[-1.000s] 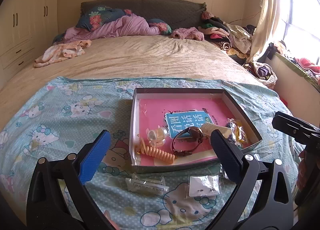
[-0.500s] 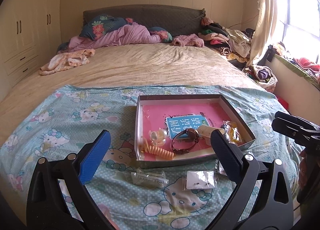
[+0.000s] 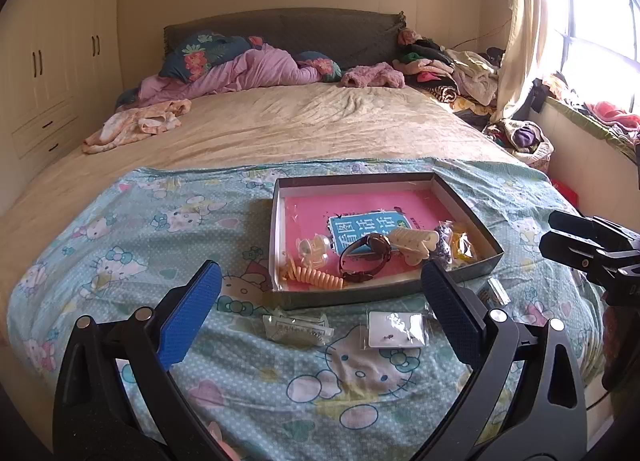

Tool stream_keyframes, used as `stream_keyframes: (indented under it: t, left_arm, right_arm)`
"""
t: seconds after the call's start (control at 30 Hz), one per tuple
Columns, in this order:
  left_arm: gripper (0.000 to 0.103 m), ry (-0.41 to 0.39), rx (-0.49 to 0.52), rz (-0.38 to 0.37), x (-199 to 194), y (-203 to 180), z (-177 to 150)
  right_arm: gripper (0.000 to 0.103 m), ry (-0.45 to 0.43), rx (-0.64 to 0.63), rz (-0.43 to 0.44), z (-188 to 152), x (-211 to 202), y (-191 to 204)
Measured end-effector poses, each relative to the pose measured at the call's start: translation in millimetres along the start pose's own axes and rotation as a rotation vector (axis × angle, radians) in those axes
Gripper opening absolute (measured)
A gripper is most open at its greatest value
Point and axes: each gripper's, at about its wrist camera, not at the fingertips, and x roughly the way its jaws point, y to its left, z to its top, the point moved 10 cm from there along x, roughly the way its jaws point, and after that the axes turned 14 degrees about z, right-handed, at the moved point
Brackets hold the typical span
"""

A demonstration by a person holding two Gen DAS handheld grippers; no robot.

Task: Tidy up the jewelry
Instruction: 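Open both grippers to release the items and withdraw from the box, then grasp the clear hair-clip bag with left gripper while right grasps the red earring card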

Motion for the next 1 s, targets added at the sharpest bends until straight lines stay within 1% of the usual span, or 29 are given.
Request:
stream_keyframes:
  t: [0.13, 0.27, 0.4, 0.5, 0.63, 0.67, 0.73, 0.8, 0.87, 0.93, 1.0]
  left_arm:
    - [0.093, 0.009, 0.014, 0.005, 0.5, -2.1, -8.2]
    - [0.093, 0.035, 0.021, 0.008, 7.0, -2.9, -18.8]
    - [0.093, 0.094, 0.018, 0.021, 25.6, 1.9, -36.8]
    - [0.093, 0.153, 0.001, 0.028, 43.0, 8.2, -52.7]
    - [0.093, 0.224, -0.021, 0.02, 60.5, 12.4, -70.9]
    - [0.093, 0.241, -0.024, 0.019, 64.7, 13.0, -74.8]
    - [0.093, 0.273, -0.039, 0.004, 72.7, 13.6, -81.6]
    - [0.093, 0.306, -0.055, -0.014, 79.3, 12.7, -88.3]
    - [0.093, 0.323, -0.06, -0.031, 83.7, 9.6, -92.7]
    - [0.093, 0.335, -0.058, -0.028, 88.3, 8.2, -95.2]
    - [0.093, 0.346, -0.06, -0.026, 93.6, 7.0, -96.6]
  right_arm:
    - [0.088, 0.024, -0.01, -0.005, -9.8, -1.1, -0.6]
    - [0.088, 0.055, -0.024, -0.006, -21.1, 1.0, 0.0]
    - [0.088, 0.115, -0.044, -0.001, -38.0, 11.7, 1.3]
    - [0.088, 0.184, -0.066, -0.006, -55.3, 27.9, 0.2]
    - [0.086, 0.259, -0.082, -0.015, -77.4, 48.3, -4.9]
    - [0.085, 0.278, -0.089, -0.02, -81.8, 53.1, -6.7]
    - [0.078, 0.316, -0.104, -0.027, -89.6, 62.9, -9.6]
    - [0.075, 0.345, -0.128, -0.039, -96.7, 72.9, -12.0]
    - [0.07, 0.374, -0.164, -0.058, -101.8, 83.2, -15.5]
    - [0.061, 0.406, -0.198, -0.078, -107.5, 93.5, -18.6]
    - [0.056, 0.435, -0.234, -0.092, -112.5, 103.2, -20.6]
